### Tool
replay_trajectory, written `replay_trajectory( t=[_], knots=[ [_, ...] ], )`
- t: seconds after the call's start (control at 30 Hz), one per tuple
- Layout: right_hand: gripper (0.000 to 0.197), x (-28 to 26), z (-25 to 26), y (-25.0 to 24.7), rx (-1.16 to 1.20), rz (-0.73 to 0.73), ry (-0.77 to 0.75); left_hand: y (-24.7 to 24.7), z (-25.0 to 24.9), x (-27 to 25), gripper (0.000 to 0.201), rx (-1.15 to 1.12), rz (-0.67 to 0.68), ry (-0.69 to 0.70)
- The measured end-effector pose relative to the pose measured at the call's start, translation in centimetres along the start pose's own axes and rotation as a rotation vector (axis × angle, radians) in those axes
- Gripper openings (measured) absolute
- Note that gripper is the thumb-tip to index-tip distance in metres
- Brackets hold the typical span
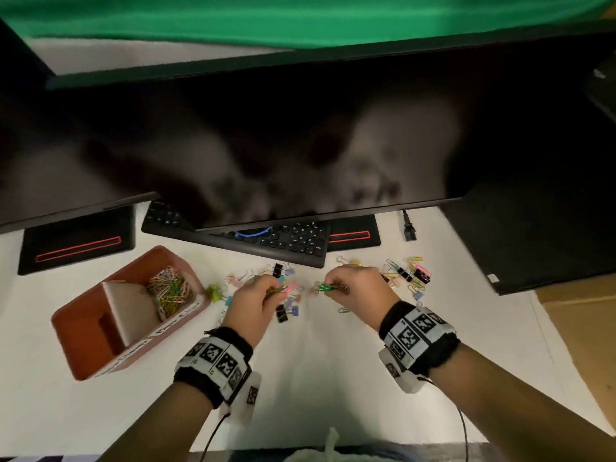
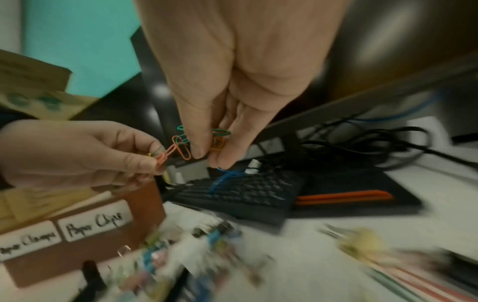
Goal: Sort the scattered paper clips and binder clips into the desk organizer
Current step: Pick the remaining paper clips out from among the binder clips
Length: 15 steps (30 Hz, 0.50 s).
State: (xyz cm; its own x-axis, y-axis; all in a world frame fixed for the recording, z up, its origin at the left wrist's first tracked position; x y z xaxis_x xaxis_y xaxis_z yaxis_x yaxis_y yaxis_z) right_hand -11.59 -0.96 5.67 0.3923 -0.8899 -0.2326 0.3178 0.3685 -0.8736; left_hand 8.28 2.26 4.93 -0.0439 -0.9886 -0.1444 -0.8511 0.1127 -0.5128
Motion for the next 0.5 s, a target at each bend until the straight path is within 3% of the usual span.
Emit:
replay_trajectory(
  t=[0.17, 0.3, 0.4, 0.5],
  knots=[
    [0.014, 4.9, 11.4, 0.6, 0.106, -0.039, -0.181, -10.4, 2.8, -1.4, 0.013, 0.095, -0.209, -0.063],
    [0.014, 9.0, 19.5, 3.0, 0.137, 0.024, -0.245, -15.8, 5.6, -1.7, 0.02, 0.107, -0.308, -0.305],
    [0.022, 11.1, 22.8, 5.5, 0.134, 0.096, -0.203, -17.1, 6.7, -1.5, 0.023, 0.142, -0.285, -0.422],
    [0.038, 11.7, 23.6, 7.7, 0.126, 0.19, -0.146, -17.4, 7.4, -1.6, 0.028, 0.191, -0.225, -0.443]
  ],
)
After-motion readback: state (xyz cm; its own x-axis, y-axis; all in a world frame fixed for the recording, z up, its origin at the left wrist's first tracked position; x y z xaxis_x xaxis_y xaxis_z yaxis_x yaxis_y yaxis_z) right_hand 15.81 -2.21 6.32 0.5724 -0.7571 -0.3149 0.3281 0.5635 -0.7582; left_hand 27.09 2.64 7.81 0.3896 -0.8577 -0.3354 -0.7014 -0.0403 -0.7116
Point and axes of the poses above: each hand's wrist, its own x-axis towards the middle knuckle, its own y-axis out of the palm, z = x × y, the point moved 3 cm from there along x, towards the middle knuckle, and after that the axes turned 15 degrees about -x, right-handed, at the moved point
